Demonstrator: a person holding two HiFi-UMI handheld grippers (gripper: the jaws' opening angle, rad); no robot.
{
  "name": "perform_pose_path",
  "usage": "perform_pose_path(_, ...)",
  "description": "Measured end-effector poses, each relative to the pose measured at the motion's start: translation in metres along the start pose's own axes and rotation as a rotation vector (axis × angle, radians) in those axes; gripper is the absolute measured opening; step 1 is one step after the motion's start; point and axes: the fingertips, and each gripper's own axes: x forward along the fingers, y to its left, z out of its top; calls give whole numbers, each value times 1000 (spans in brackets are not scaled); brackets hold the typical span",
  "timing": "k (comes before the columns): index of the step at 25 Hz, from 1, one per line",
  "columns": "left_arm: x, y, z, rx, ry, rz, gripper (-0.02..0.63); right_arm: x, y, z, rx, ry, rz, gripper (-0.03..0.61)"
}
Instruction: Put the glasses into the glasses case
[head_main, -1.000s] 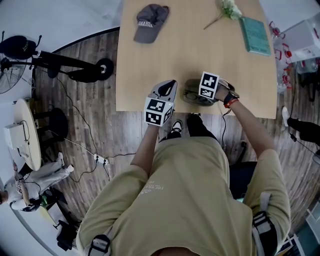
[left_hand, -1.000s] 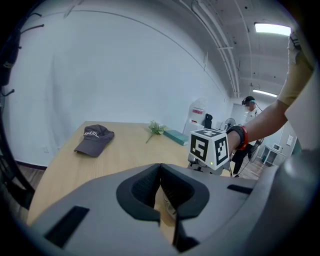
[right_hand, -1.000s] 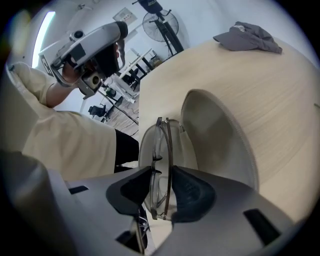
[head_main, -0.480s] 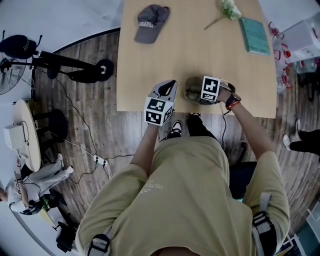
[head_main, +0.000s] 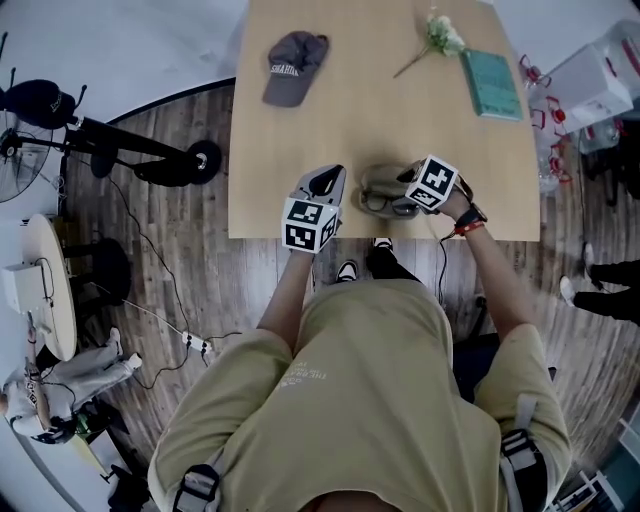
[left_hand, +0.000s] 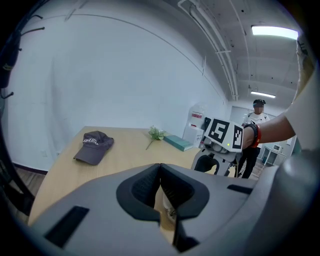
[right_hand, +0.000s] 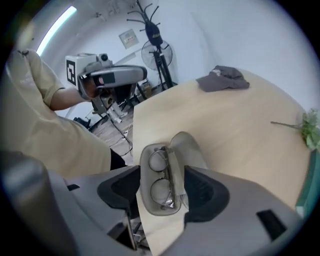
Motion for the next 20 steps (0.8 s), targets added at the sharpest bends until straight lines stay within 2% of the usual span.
perform_pose_path(6, 2, -2, 32, 14, -56, 9, 23, -53, -4, 25, 146, -293, -67, 290)
perform_pose_path(10, 2, -9, 56, 16, -95, 13, 23, -94, -6, 36, 230, -484, -155, 287)
perform_pose_path(16, 3, -20, 88, 53, -152, 33, 23, -155, -7, 55, 301, -734, -253, 262)
perform_pose_path(20, 1, -31, 110, 86, -194, 29, 23, -195, -13, 61, 320, -849, -382, 238)
